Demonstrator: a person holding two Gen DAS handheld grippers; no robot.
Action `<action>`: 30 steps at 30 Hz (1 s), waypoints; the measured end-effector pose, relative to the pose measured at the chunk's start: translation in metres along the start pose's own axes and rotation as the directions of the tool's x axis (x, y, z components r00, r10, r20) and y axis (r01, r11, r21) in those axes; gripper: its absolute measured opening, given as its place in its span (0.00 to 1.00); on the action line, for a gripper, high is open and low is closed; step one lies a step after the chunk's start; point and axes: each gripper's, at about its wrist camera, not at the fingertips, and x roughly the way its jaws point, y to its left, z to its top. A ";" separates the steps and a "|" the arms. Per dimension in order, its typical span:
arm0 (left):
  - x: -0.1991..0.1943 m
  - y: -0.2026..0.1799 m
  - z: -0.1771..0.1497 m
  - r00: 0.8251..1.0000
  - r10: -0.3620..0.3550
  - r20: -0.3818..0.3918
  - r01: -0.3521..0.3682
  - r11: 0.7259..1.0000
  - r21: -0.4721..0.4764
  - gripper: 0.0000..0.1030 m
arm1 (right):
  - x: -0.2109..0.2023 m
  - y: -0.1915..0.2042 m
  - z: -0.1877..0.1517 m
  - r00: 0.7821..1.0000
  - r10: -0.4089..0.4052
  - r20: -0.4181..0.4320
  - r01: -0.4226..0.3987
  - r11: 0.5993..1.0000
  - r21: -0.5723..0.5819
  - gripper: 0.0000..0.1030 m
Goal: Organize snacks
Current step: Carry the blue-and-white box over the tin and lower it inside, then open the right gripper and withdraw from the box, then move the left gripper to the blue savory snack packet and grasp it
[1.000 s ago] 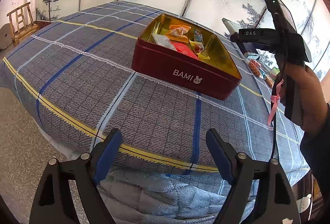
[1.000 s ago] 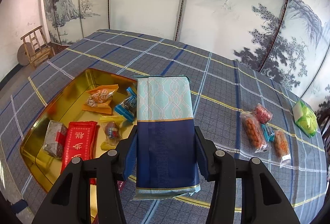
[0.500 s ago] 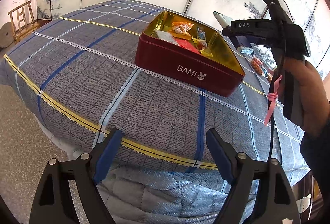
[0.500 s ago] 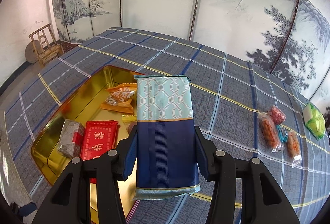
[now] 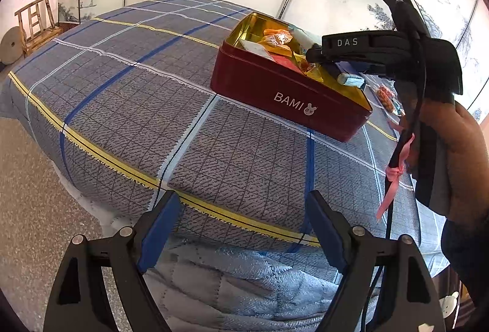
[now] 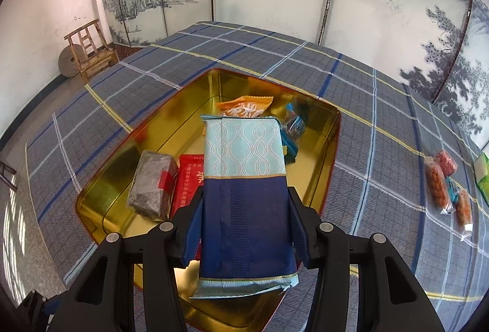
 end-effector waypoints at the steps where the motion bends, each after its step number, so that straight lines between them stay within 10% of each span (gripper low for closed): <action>1: 0.000 0.000 0.000 1.000 0.001 -0.001 -0.001 1.000 0.000 0.78 | 0.001 0.001 -0.002 1.000 0.003 -0.006 -0.003 1.000 0.000 0.49; 13: 0.001 -0.008 0.000 1.000 0.028 -0.009 -0.028 0.999 0.022 0.78 | 0.014 0.012 -0.019 0.997 0.065 -0.035 -0.066 0.997 -0.034 0.53; 19: 0.002 -0.019 0.001 0.999 0.044 -0.010 -0.043 0.997 0.062 0.78 | -0.037 -0.014 -0.022 0.970 0.160 0.181 -0.159 0.987 -0.019 0.73; 25: 0.004 -0.058 0.004 1.000 -0.009 0.008 0.007 0.976 0.219 0.78 | -0.065 -0.140 -0.052 0.961 0.024 0.276 -0.077 0.980 0.183 0.91; 30: 0.018 -0.112 0.027 0.996 -0.091 -0.023 0.093 0.948 0.304 0.78 | -0.068 -0.301 -0.112 0.958 -0.239 0.161 0.129 0.856 0.500 0.91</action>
